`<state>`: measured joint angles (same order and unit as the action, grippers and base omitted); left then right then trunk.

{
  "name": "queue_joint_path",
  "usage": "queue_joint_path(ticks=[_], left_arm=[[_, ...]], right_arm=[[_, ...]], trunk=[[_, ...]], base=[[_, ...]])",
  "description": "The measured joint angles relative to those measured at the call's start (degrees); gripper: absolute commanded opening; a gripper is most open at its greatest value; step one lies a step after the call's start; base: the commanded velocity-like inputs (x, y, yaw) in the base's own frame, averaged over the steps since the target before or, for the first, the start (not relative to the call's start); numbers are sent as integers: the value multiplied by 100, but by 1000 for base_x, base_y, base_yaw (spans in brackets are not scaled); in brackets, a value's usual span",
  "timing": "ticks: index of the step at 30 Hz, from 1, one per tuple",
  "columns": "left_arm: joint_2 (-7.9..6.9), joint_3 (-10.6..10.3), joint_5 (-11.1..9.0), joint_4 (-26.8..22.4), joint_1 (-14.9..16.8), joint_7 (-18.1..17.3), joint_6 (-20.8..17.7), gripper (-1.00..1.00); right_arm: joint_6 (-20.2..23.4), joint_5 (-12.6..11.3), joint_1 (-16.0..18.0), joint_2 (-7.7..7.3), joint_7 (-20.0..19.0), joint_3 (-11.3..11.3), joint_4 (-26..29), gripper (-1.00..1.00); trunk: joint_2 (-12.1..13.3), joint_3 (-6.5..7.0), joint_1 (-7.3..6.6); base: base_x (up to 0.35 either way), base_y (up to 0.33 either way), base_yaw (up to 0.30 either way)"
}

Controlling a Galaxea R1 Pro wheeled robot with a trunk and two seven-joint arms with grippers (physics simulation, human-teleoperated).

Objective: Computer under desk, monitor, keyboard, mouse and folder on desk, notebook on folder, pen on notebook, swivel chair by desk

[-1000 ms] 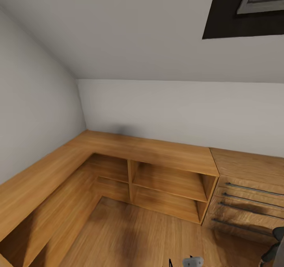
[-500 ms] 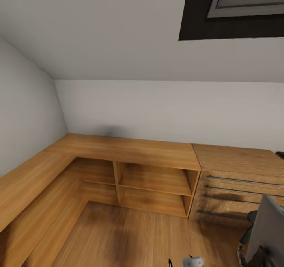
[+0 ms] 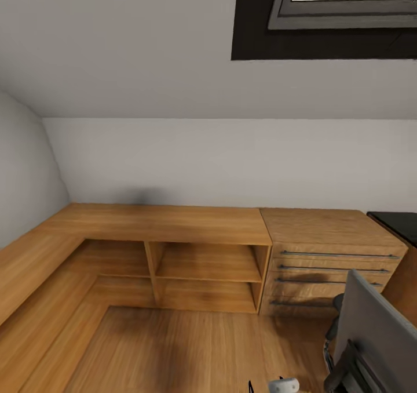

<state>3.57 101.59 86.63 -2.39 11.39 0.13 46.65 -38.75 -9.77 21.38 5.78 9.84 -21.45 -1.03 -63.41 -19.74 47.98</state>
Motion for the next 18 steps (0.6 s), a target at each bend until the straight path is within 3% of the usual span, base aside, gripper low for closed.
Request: queue_joint_path(ticks=[18], left_arm=[[-51,4,-22,0,0,-46,182,100]], right_arm=[[-17,-8,0,-8,0,11,6,100]], trunk=[[0,0,0]], base=[[0,0,-239]])
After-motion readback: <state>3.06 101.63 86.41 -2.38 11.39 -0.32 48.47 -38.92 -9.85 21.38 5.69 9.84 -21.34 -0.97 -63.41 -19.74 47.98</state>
